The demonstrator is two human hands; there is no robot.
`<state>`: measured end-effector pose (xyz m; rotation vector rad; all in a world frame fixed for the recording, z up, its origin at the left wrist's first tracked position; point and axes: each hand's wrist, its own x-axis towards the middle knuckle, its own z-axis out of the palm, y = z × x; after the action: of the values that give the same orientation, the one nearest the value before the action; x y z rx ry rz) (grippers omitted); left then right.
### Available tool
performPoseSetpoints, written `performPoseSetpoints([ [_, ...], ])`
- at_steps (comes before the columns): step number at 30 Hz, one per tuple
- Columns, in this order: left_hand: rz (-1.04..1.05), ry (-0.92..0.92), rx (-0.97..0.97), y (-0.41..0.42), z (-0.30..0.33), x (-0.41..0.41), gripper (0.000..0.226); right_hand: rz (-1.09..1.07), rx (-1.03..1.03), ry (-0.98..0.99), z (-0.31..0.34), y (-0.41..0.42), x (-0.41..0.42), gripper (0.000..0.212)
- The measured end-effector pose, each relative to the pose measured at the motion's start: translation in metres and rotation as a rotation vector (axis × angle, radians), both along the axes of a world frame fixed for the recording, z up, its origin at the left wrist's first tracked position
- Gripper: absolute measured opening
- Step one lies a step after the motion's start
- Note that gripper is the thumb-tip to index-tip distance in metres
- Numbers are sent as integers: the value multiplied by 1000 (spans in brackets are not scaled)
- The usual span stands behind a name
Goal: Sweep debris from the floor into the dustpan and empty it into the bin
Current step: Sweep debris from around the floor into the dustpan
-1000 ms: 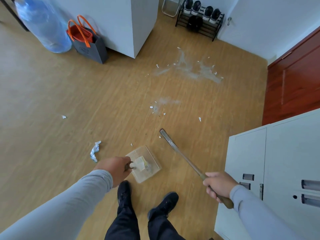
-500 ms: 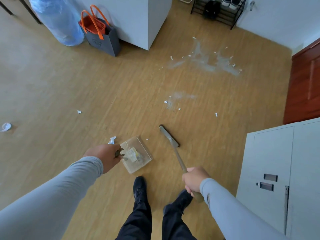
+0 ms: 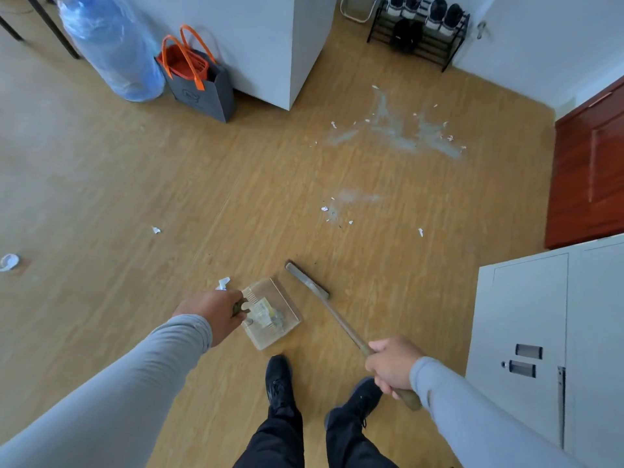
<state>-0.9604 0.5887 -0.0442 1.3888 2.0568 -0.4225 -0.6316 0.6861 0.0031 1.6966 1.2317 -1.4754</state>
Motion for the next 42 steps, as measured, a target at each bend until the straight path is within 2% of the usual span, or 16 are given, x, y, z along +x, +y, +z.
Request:
performPoseSetpoints([
  [2,4,-13,3,1,2,0,20,-1,-36,15,5,7,-6,67],
  [6,31,-52,16,5,11,6,21,-161,-103,57,40,34,27,59],
  [12,-1,-94,71,53,24,25,20,-272,48,105,83,56,100,57],
  [18,-81,-116,116,145,29,79,24,-404,277,32,69,111,163,60],
  [25,-109,-89,126,263,31,171,23,-503,354,-64,36,246,246,28],
  [30,-86,-116,105,341,16,236,19,-465,304,-147,15,343,291,17],
  [34,-89,-114,83,383,-3,276,23,-352,263,-182,-4,397,308,21],
  [42,-166,-80,76,435,-21,314,16,-121,143,-122,-22,387,293,28],
])
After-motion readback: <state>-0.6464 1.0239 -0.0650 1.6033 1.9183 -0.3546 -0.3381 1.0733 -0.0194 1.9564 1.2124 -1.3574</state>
